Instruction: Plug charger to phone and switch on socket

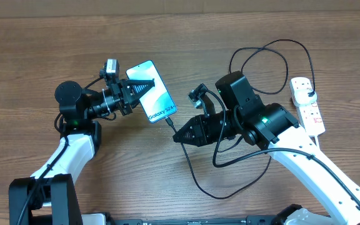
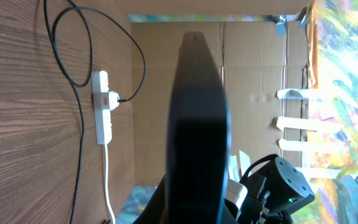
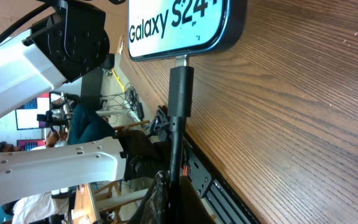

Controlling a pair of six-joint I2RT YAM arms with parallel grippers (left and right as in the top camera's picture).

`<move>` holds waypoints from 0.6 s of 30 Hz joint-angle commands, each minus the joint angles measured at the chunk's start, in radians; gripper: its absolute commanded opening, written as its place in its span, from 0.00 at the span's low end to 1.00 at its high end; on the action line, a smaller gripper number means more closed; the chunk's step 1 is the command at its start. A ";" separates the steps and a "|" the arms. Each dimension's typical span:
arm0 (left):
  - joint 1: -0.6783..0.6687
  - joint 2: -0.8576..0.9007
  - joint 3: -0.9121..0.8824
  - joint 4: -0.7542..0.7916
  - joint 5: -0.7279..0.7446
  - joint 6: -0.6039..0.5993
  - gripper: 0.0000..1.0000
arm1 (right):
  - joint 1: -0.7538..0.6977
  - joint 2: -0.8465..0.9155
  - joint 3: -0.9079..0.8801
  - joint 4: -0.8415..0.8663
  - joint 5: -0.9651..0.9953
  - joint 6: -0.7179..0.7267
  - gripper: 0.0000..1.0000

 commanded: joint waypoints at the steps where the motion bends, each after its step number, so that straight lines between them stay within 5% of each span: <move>1: 0.002 -0.008 0.025 0.005 0.008 0.023 0.04 | 0.005 -0.026 0.020 0.002 -0.020 -0.013 0.04; 18: 0.002 -0.008 0.025 0.005 -0.014 0.027 0.04 | 0.005 -0.027 0.020 -0.031 -0.027 -0.015 0.04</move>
